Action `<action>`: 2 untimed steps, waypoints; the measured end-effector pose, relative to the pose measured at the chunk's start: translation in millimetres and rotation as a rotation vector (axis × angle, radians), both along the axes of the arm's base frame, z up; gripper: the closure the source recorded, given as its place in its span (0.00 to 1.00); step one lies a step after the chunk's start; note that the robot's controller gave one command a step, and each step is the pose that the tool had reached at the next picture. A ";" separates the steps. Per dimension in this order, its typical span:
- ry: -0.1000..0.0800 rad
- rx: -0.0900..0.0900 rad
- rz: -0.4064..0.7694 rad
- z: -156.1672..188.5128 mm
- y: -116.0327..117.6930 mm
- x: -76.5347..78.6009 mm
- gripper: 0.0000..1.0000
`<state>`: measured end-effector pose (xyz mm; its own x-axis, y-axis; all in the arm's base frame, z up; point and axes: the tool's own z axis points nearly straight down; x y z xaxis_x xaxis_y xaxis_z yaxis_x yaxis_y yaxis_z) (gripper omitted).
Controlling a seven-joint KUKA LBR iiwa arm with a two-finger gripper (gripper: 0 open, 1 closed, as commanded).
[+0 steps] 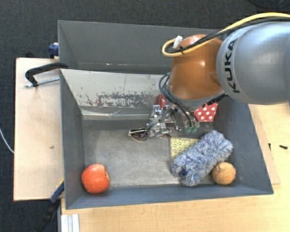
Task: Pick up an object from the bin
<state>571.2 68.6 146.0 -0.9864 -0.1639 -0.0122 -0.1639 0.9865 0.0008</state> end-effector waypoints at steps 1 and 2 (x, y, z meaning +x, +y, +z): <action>0.014 -0.001 -0.008 33.7 -2.2 -1.9 1.00; 0.008 -0.001 0.006 95.6 -9.6 9.1 1.00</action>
Offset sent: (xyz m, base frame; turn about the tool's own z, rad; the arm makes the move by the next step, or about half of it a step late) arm 0.0297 -0.0270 0.2150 -0.0416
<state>580.3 58.9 241.6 -0.9854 -0.1702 -0.0037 -0.1702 0.9854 0.0008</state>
